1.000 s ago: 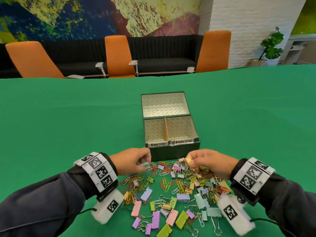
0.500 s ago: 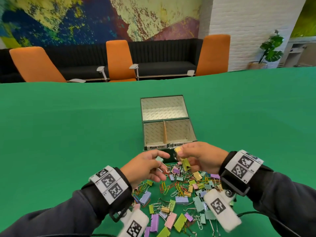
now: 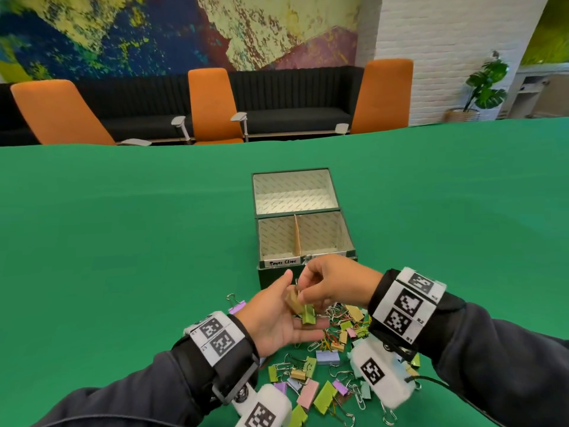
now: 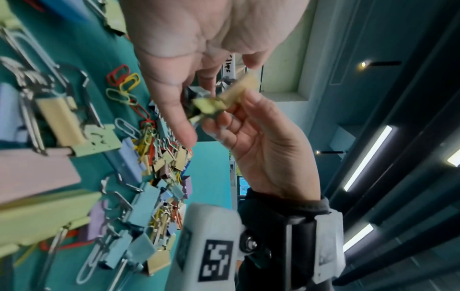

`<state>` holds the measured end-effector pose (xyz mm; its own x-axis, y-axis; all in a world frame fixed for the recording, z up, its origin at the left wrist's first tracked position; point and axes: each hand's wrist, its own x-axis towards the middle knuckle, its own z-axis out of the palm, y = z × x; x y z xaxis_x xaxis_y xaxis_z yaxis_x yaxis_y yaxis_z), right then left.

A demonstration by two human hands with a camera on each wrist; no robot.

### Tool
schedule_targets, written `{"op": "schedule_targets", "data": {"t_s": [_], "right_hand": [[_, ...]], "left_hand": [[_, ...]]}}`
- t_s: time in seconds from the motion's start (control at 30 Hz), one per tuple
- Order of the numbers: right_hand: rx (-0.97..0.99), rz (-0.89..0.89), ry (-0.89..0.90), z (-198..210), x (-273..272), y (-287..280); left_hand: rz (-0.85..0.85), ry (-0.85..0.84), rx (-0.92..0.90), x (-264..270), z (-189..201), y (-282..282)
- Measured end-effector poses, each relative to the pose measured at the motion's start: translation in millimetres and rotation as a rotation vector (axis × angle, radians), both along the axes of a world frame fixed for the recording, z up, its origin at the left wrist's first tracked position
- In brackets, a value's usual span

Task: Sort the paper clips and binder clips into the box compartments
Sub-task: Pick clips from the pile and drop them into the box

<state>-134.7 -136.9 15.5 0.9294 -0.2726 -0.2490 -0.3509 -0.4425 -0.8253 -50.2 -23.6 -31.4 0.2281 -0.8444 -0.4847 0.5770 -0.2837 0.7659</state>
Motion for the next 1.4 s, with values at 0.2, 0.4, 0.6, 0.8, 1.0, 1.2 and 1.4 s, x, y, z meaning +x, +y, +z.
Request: {"op": "schedule_targets", "data": {"t_s": [0.2, 0.4, 0.6, 0.8, 1.0, 1.2, 1.4], "right_hand": [[-0.037, -0.213, -0.194, 21.3, -22.3, -19.6], [-0.072, -0.328, -0.084, 25.0, -52.7, -63.6], [-0.134, -0.221, 0.029, 11.9, -64.1, -59.9], [-0.242, -0.094, 0.151, 6.2, -62.3, -55.8], [-0.364, 0.051, 0.173, 8.2, -45.1, -41.9], [-0.511, 0.345, 0.184, 0.6, -5.0, 1.6], [-0.788, 0.525, 0.145, -14.2, 37.8, 45.8]], "left_hand": [[0.038, -0.166, -0.048, 0.8, 23.1, -6.0], [-0.124, -1.007, 0.026, 19.7, 84.0, -65.9], [-0.249, -1.248, 0.252, 28.7, 94.5, -109.9], [-0.318, -1.421, 0.276, 41.3, 97.3, -92.6], [-0.460, -1.579, 0.168, 46.3, 97.1, -22.2], [-0.785, -1.643, 0.474, 78.4, 55.2, 42.0], [-0.901, -1.741, 0.458, 90.2, 22.0, 49.9]]}}
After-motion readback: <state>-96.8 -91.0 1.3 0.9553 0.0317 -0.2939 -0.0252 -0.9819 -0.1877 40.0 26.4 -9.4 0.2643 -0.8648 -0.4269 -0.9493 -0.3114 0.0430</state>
